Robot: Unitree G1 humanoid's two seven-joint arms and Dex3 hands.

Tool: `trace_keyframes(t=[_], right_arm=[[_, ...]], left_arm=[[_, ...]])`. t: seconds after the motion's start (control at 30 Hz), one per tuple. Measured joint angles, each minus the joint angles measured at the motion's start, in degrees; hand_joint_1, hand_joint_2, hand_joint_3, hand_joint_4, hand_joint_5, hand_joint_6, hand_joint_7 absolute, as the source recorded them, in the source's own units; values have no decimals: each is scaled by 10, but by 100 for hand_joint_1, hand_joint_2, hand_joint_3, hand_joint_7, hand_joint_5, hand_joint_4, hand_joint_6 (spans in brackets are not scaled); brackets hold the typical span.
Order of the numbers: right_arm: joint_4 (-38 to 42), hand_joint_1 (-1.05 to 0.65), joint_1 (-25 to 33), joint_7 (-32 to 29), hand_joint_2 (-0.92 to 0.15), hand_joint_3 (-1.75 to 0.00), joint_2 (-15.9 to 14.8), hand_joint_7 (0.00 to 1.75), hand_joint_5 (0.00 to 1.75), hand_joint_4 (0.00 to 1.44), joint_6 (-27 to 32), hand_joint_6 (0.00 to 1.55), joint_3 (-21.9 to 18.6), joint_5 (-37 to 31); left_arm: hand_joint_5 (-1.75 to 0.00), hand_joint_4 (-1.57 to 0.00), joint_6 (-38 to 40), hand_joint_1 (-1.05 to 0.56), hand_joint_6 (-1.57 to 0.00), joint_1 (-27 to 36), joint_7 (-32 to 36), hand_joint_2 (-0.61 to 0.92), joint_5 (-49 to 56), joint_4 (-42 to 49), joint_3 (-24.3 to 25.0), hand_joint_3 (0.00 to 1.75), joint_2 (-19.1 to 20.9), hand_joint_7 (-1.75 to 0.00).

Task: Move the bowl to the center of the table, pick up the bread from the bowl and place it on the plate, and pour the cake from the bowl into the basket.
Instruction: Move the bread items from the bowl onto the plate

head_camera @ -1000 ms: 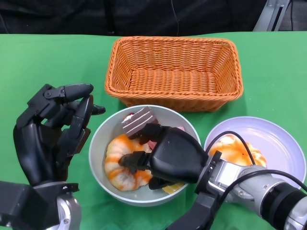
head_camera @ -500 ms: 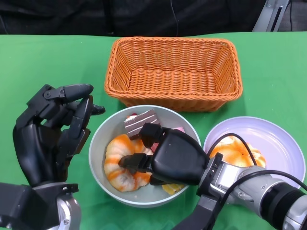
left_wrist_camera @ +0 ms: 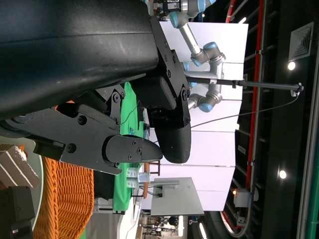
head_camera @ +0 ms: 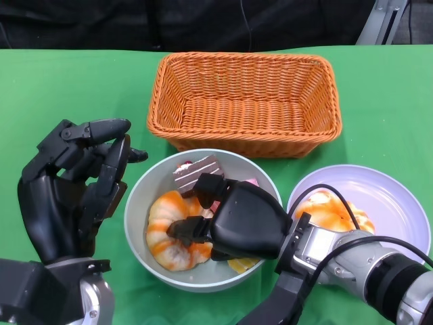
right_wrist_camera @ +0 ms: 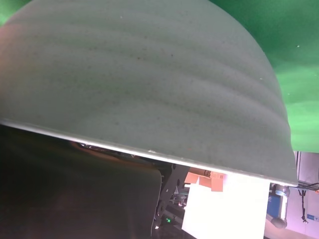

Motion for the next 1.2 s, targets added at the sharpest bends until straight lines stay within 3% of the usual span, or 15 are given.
trace_keyframes(t=[0.13, 0.2, 0.37, 0.57, 0.77, 1.07, 1.2], right_arm=[[1, -40, 0, -3, -78, -1, 0, 2, 124, 44, -2, 92, 0, 1], [3, -39, 0, -4, -80, -1, 0, 4, 134, 48, -8, 100, 0, 4], [9, -37, 0, 2, -80, 0, 0, 8, 140, 67, -26, 116, -4, 20], [21, -39, -5, 5, -81, 0, 1, 9, 157, 68, -46, 121, -4, 36], [24, -37, -7, 12, -80, 0, 1, 6, 149, 71, -54, 122, -4, 42], [37, -34, -10, 3, -78, 0, 3, 3, 151, 71, -65, 122, -4, 46], [50, -32, -14, -14, -80, 0, 6, 5, 163, 63, -81, 126, -4, 47]], left_arm=[[-119, -83, 0, -17, -99, 0, 0, 92, 1, 0, 0, 32, 0, -65], [-120, -83, 0, -17, -99, 0, 0, 92, 1, 0, 0, 31, 0, -65], [-120, -84, -3, -17, -100, 0, 0, 92, 0, 0, 0, 31, 0, -65], [-121, -84, -5, -16, -100, 0, 0, 92, 0, 2, 0, 32, 0, -65], [-122, -84, -9, -15, -101, 0, 0, 92, 2, 8, 0, 34, 0, -65], [-121, -84, -13, -16, -101, -2, 0, 92, 0, 11, 1, 34, 1, -64], [-121, -84, -14, -15, -101, -5, 0, 92, -3, 14, 1, 35, 1, -63]])
